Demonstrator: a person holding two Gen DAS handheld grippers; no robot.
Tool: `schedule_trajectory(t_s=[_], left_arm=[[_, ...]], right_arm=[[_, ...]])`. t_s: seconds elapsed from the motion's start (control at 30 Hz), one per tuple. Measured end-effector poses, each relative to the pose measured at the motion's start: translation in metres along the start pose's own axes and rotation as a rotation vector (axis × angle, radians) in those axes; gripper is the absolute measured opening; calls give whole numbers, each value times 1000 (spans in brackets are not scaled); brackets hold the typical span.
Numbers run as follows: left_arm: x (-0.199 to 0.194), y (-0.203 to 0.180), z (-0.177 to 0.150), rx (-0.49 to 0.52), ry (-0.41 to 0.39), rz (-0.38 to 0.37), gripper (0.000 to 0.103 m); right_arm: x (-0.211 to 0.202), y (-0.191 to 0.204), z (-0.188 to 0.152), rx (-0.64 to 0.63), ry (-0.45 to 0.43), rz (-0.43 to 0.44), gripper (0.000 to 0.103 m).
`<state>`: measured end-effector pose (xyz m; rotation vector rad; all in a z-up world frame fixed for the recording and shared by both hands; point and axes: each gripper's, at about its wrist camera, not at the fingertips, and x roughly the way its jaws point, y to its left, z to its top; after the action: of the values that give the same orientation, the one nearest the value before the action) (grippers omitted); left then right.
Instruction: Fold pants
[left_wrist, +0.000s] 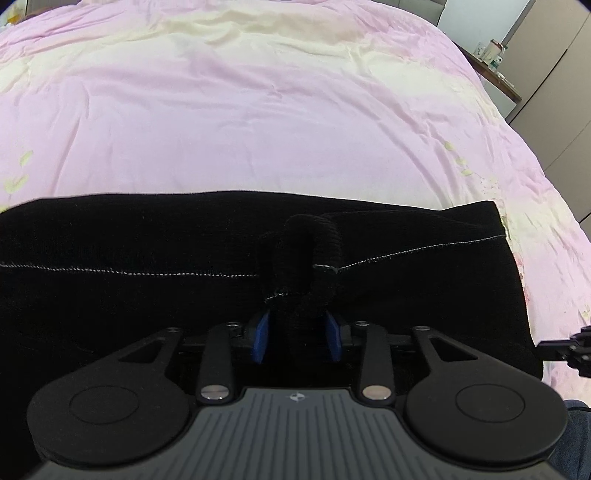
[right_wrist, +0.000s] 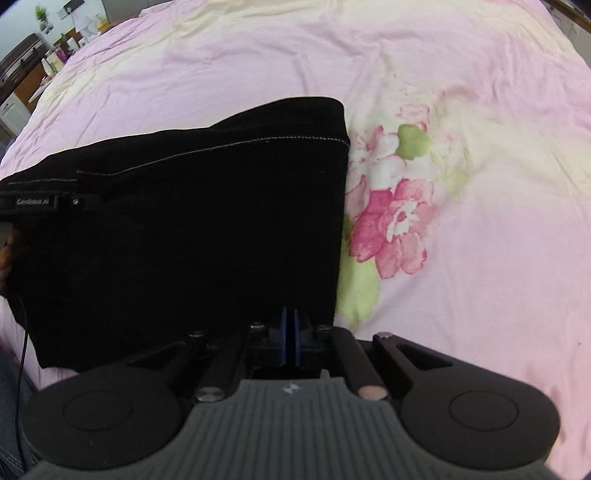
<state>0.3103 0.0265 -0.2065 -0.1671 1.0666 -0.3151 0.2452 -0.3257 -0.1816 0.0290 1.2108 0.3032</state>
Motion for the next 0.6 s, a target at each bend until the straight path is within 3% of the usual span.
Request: schedule_trajectory(t_s=[0.17, 0.23, 0.3, 0.43, 0.6], left_arm=[[-29, -8, -8, 32, -26, 6, 41], [-39, -10, -16, 24, -37, -6, 47], [-36, -13, -23, 16, -23, 21, 47], [-14, -11, -33, 0, 7, 82, 61], [-21, -11, -32, -22, 3, 88, 60]], right_arm=[[-15, 7, -27, -25, 17, 6, 2], [-7, 9, -37, -21, 36, -1, 2], [8, 10, -44, -21, 59, -15, 0], [27, 11, -43, -20, 135, -28, 0], [32, 15, -41, -57, 154, -42, 0]])
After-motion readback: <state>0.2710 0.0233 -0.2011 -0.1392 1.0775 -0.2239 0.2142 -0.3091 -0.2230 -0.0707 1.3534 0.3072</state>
